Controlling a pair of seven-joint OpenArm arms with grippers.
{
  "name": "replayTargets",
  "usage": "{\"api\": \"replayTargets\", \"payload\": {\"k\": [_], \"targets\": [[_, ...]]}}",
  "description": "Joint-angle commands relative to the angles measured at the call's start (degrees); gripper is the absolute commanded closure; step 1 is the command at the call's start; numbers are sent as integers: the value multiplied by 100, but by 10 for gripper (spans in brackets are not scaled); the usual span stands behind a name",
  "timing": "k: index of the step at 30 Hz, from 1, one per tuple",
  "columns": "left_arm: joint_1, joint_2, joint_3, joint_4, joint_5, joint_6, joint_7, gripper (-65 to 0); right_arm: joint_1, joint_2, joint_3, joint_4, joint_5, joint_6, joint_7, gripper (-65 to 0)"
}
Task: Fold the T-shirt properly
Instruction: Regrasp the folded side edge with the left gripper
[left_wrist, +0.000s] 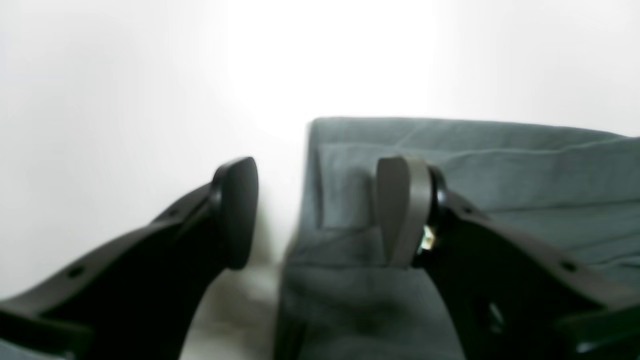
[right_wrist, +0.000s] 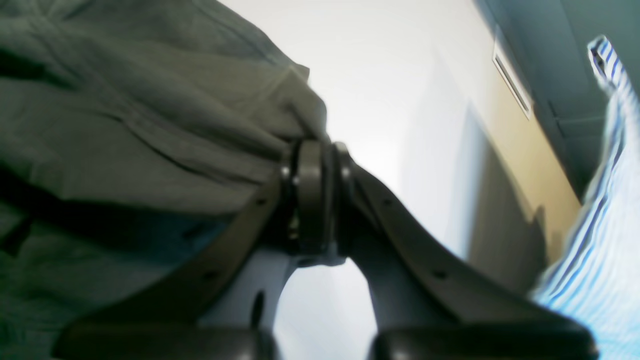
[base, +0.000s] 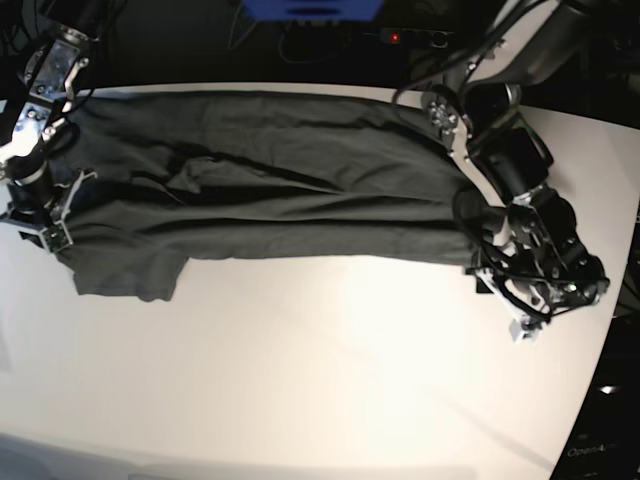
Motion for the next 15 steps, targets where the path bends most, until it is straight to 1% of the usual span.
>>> {"api": "replayTargets", "payload": {"k": [1,4,8,15], "targets": [[-137,-77,19,-43,-173,7,41,-372,55,94,18,106,59,-69,114,-3],[-137,-218,-52,-298,-410,7,41,-372,55,94,18,106,59,-69,114,-3],[-146,-262,-421,-438,-419,7,41,-372,55,94,27,106,59,-69,114,-3],[-146,-332,-447,-456,-437,7,41,-371,55,94,18,106,59,-69,114,-3]]}}
